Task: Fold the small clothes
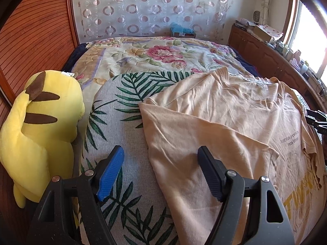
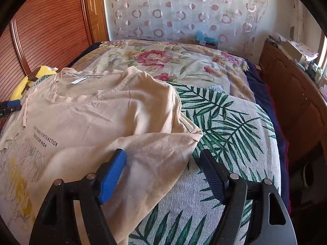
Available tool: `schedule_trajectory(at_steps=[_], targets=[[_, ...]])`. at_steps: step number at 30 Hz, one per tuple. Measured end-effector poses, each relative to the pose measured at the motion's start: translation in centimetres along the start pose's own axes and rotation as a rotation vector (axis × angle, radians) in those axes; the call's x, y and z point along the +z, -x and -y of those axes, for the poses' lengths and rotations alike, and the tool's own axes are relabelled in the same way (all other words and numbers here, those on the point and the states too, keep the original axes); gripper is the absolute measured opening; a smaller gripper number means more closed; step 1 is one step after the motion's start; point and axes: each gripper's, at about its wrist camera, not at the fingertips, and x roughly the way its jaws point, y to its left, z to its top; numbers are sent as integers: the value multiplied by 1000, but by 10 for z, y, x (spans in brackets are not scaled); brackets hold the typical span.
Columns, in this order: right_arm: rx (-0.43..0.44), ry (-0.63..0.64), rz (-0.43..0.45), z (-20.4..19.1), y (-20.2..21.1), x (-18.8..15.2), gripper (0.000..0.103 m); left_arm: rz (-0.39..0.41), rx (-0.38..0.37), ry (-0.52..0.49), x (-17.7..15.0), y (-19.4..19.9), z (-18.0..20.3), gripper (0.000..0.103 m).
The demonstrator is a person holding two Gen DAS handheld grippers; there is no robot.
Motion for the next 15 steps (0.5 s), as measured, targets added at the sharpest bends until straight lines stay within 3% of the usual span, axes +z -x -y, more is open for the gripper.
schedule_trajectory(at_steps=[3, 12, 15], targets=[[-1, -2, -1, 1, 1, 0, 79, 8, -5, 16, 6, -2, -1, 61], [-11, -5, -5, 2, 1, 1, 83, 16, 4, 48, 14, -9, 1, 59], [-9, -7, -5, 3, 1, 1, 83, 16, 15, 49, 16, -10, 1, 41]])
